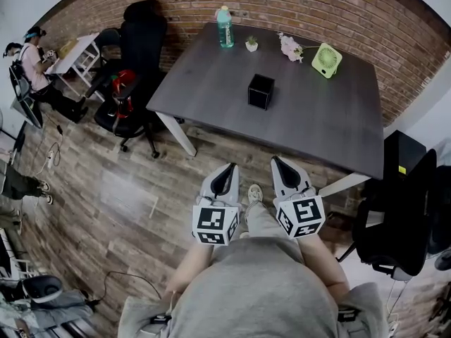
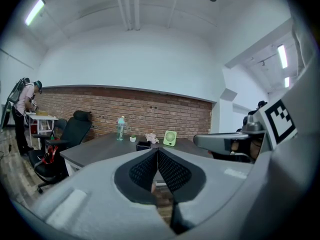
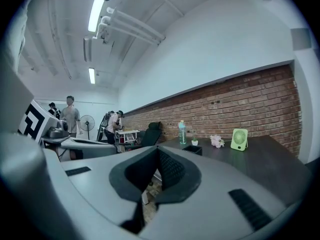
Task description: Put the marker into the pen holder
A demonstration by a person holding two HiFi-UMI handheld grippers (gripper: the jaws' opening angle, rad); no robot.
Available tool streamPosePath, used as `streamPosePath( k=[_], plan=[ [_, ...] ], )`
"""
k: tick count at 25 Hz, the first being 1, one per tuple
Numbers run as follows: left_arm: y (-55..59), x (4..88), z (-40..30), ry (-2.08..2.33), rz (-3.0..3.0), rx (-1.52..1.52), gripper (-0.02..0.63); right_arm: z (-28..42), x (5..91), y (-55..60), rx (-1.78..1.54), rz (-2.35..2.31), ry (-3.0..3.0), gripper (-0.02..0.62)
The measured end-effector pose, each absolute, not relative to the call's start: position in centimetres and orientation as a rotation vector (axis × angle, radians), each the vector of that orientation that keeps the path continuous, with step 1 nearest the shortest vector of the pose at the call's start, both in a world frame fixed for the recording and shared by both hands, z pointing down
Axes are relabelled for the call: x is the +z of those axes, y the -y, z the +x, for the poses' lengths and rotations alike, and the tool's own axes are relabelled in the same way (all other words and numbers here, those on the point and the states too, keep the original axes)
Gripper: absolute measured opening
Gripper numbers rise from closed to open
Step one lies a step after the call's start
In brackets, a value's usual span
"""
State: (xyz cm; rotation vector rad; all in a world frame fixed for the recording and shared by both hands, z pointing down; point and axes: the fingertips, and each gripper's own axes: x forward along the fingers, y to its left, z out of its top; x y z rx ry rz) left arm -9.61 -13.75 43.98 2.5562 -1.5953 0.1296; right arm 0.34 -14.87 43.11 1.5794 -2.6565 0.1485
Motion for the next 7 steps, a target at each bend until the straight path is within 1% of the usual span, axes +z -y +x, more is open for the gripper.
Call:
streamPosePath(
  k=[7],
  plan=[
    [14.20, 44.31, -9.74, 1.595, 2.546, 0.135, 0.018, 0.16, 42.81, 15.28, 0.145, 1.576, 2.662, 0.000]
  ],
)
